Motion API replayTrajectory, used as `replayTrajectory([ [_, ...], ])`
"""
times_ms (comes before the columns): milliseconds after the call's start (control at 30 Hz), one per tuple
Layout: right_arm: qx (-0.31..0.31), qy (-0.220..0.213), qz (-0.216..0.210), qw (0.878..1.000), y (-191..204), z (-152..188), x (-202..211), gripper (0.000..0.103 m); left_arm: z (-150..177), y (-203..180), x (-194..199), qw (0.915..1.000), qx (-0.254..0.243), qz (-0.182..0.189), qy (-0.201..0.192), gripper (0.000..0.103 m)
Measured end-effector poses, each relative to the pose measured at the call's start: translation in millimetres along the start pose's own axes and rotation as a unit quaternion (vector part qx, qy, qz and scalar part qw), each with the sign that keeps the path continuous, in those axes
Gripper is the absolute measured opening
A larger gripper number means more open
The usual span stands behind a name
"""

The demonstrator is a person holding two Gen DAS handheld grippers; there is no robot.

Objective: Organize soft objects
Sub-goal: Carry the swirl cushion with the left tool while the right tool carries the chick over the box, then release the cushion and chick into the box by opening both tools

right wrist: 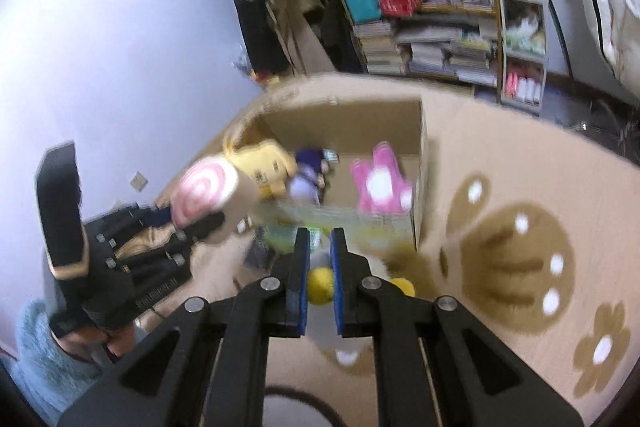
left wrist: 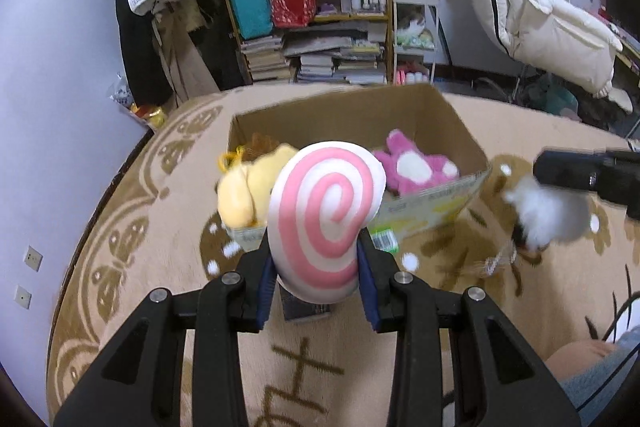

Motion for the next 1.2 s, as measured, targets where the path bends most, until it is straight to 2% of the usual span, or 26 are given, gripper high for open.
replayTrajectory([
  [233, 0.014, -0.071, -0.007, 0.997, 16, -69, 14, 0.01, -42, 3, 3, 0.9987, -0.022, -0.018, -0.041, 0.034],
  [367, 0.012, -0.086, -0.008, 0.996, 17, -92, 7, 0.011, -66, 3, 1, 0.9973, -0.031, -0.028, -0.06, 0.034],
  [533, 0.005, -0.09, -0.009, 0.996, 15, -106, -5, 0.011, -79, -1, -11, 0.9975, -0.031, -0.025, -0.059, 0.035],
  [800, -0.019, -0.083, -0.004, 0.996, -3, -99, -30, 0.011, -60, -11, -46, 0.9997, -0.016, -0.004, -0.017, 0.035],
  [967, -0.048, -0.058, -0.003, 0.997, -21, -84, -51, 0.011, -46, -12, -65, 0.9999, 0.004, 0.015, 0.008, 0.036],
  [1200, -0.057, -0.025, 0.002, 0.998, -29, -65, -74, 0.012, -40, -7, -77, 0.9989, 0.03, 0.029, 0.023, 0.04],
])
Point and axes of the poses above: each gripper's, at about its wrist camera, not at the fingertips, and x roughly against the way its jaws point, y to its left, z to its underside, the point moved 9 cm from there along -x, roughly the way its jaws point, and after that the axes turned 6 degrees about -z, right-handed, at the moved point
